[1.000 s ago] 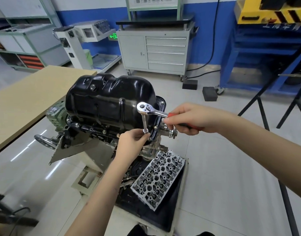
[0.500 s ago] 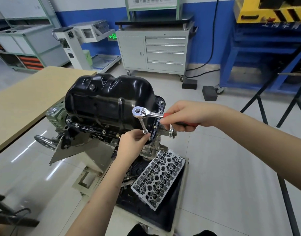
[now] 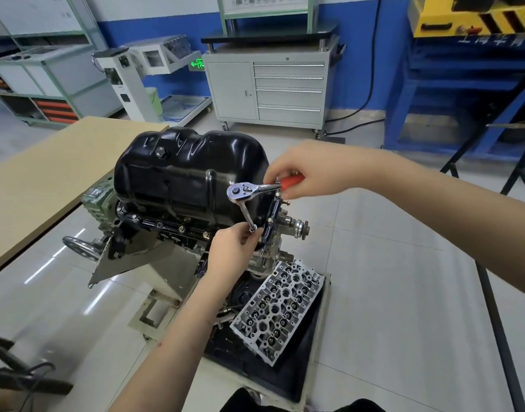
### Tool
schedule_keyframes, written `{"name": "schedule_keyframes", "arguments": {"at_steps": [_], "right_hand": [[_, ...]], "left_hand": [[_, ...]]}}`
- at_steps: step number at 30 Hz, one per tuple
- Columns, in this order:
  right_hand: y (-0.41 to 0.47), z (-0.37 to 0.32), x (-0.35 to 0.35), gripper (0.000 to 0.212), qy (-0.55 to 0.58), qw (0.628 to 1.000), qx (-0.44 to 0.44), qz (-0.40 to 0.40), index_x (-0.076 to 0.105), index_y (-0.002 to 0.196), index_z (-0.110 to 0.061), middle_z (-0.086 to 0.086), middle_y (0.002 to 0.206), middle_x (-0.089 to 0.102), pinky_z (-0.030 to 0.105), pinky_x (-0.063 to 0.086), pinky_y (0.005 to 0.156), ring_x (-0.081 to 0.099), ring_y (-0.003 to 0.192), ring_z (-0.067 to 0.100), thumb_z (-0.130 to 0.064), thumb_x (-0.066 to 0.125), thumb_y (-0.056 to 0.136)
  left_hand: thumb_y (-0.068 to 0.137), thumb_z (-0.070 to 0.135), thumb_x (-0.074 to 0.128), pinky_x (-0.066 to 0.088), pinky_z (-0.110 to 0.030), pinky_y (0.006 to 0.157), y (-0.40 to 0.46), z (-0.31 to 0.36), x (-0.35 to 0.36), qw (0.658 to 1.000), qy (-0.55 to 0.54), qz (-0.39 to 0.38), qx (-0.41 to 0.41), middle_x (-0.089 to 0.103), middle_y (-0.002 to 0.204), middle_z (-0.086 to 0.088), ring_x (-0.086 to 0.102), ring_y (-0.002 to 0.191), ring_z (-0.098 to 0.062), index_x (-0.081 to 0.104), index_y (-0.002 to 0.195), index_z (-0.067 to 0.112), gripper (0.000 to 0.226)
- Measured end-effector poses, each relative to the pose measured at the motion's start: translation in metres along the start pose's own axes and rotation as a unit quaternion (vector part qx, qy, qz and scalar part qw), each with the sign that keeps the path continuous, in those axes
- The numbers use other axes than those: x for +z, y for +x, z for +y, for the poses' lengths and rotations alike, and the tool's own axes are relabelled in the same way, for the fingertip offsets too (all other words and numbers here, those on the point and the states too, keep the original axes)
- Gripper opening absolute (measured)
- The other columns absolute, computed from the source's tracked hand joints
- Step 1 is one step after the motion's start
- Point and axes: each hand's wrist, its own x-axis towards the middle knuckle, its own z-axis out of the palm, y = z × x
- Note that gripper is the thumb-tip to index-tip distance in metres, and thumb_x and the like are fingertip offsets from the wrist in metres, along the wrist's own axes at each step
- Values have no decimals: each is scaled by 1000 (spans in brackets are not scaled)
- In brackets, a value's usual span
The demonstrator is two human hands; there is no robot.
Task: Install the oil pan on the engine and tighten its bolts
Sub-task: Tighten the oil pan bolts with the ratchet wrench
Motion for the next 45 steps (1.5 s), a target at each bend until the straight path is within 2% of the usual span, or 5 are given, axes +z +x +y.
{"name": "schedule_keyframes", "arguments": {"at_steps": [8,12,21,36,45], "right_hand": [[16,8,3,15,-105,994,-2,12,62,87,-5,-2,64,54,8,36,62,46,62,17,1,50,83],[21,20,11,23,-209,977,31,-22,56,78,-15,7,86,61,44,43,89,45,77,24,3,42,82],[27,-4,18,37,30,999,-28,-21,51,115,-17,-5,94,65,3,36,59,49,64,-11,-14,63,81],[35,-22,10,21,-103,992,-73,-6,50,86,-13,-13,59,38,5,33,54,35,51,1,-32,59,88],[37,-25,6,24,-228,968,-104,1,57,86,-9,-9,61,44,14,27,45,48,64,14,-32,61,83]], "left_hand": [[84,31,64,54,-35,72,1,4,0,1000,-2,-19,-12,72,79,-7,67,75,-20,69,88,4,28],[85,24,64,53,-36,79,0,6,4,998,-29,-49,11,72,84,-7,67,82,-19,70,93,5,21],[86,13,62,44,-4,65,2,0,8,995,-93,-35,18,68,77,1,59,67,0,69,90,3,13],[86,11,61,44,-2,61,-6,-15,10,972,-226,-37,-50,65,78,14,62,73,12,62,84,26,15],[89,13,57,49,-23,64,-1,-6,4,997,-52,-31,52,68,70,-6,64,66,-15,64,85,0,16]]}}
